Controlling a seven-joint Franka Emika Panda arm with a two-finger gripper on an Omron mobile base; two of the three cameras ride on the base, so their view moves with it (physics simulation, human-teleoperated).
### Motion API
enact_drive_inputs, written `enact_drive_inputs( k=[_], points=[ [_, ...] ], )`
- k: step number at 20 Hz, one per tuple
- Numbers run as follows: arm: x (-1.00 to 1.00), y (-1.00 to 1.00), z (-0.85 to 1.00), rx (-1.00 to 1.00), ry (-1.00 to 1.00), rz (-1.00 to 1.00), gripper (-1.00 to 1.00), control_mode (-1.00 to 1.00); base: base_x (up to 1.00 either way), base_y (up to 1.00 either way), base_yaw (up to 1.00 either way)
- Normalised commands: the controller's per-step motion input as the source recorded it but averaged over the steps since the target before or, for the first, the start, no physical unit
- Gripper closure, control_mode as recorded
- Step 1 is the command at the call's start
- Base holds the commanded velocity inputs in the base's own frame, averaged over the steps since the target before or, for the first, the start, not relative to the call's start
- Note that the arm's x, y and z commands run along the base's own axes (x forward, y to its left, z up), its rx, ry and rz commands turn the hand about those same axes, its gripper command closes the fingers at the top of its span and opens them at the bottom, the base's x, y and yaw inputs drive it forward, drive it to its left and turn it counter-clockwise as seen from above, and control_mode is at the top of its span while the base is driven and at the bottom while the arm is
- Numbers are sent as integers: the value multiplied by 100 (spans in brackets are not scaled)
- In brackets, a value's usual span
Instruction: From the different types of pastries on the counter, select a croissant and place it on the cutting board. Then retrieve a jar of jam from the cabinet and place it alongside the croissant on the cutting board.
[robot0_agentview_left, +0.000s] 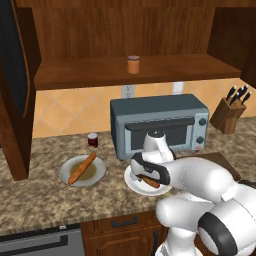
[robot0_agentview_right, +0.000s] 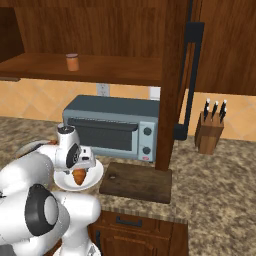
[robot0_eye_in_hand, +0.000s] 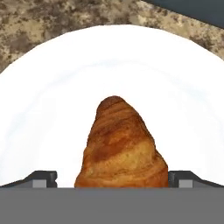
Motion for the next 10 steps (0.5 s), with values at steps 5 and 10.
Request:
enact_drive_inputs(
  k=[5,10],
  points=[
    [0,-6,-79,-3,0,2,100,-100,0,0,0],
    [-6,-23,-29,2,0,1,100,-100,0,0,0]
  ],
)
